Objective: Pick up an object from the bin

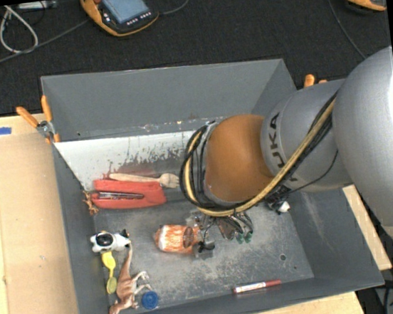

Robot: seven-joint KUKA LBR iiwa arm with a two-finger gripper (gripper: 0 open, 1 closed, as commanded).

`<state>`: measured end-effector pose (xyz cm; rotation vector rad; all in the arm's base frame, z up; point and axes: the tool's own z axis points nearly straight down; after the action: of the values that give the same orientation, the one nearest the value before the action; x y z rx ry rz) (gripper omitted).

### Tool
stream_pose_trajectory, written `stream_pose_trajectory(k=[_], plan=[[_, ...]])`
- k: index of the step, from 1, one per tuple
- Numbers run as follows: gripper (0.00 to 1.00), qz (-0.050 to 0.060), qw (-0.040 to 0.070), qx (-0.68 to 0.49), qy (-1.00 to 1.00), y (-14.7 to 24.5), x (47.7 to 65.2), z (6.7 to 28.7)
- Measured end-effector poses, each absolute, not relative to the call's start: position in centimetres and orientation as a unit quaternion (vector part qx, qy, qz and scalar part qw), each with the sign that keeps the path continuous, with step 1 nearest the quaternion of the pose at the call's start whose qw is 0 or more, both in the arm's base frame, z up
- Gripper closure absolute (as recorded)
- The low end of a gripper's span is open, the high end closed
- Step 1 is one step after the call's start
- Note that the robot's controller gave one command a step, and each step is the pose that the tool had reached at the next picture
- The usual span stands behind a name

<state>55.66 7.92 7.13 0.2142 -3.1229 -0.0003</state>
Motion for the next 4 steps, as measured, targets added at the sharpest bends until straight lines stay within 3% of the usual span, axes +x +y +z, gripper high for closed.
stream_pose_trajectory(k=[1,2,3,4], plan=[[1.00,-0.002,0.003,0.223,-0.975,7.3,56.1,7.2],[1.00,-0.002,0.007,0.250,-0.968,6.5,57.4,13.9],[1.00,-0.003,0.009,0.252,-0.968,6.6,57.2,22.2],[1.00,-0.002,0.004,0.302,-0.953,2.8,59.6,16.1]])
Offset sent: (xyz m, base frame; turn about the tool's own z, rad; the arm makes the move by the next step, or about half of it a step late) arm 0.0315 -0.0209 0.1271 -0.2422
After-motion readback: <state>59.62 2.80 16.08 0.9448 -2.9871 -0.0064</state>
